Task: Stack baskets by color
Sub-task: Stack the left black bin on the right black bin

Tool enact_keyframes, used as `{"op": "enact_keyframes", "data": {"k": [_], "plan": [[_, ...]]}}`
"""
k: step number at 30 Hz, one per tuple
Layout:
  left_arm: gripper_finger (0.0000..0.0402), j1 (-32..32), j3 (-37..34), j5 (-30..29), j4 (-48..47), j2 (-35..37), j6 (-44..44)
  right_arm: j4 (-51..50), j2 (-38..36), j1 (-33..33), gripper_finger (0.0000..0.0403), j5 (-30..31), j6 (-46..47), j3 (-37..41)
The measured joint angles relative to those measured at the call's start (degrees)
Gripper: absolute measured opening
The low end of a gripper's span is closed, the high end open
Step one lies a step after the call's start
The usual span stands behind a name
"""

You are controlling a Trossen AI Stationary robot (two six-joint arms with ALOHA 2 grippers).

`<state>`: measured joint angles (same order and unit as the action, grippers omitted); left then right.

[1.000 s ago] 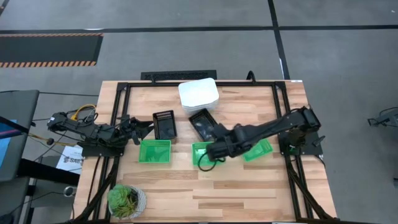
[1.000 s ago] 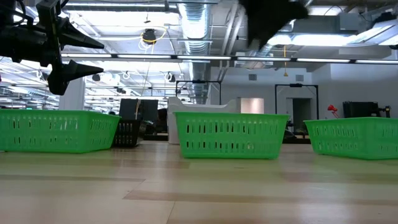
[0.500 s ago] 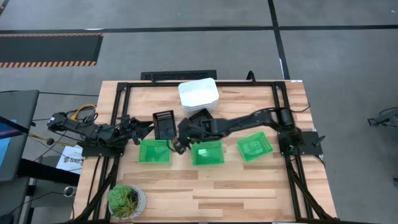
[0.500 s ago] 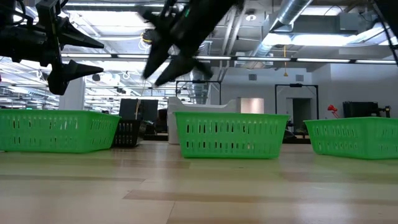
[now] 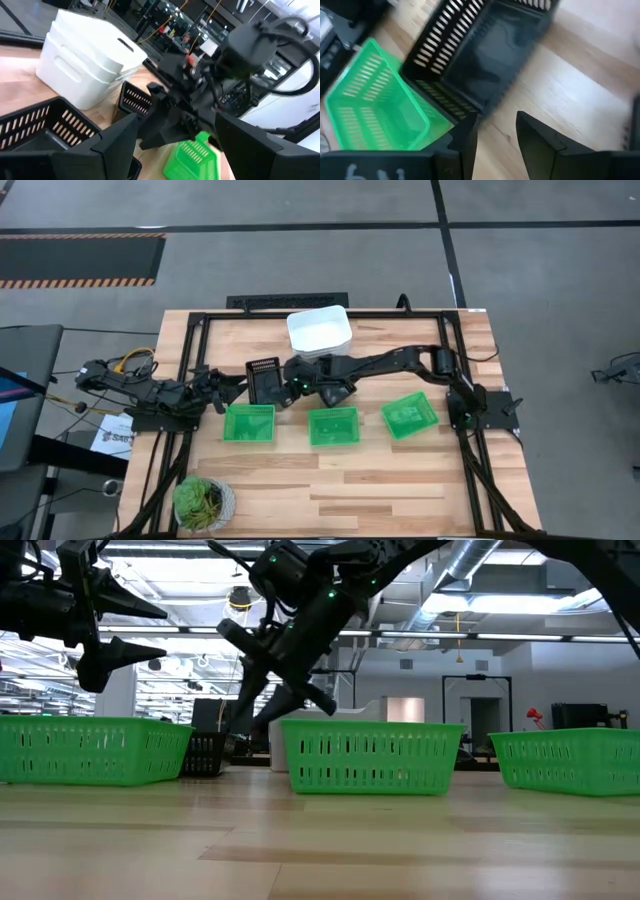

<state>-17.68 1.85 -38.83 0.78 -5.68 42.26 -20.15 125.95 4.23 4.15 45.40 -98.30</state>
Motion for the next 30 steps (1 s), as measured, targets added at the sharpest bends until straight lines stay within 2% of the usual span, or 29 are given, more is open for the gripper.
{"op": "enact_keyframes", "data": {"k": [11, 24, 30], "plan": [[0.0256, 0.0, 0.0, 0.05, 0.0, -0.19, 0.18, 3.73, 0.02, 0.04, 0.0157, 0.62, -0.24, 0.0], [0.0256, -0.02, 0.0, 0.05, 0.0, -0.32, 0.35, 6.5, 3.75, 0.09, 0.0157, 1.76, -0.38, -1.51], [0.0256, 0.0, 0.0, 0.05, 0.0, -0.34, 0.37, 5.88, 3.87, 0.48, 0.013, 1.74, 0.46, -1.38]]}}
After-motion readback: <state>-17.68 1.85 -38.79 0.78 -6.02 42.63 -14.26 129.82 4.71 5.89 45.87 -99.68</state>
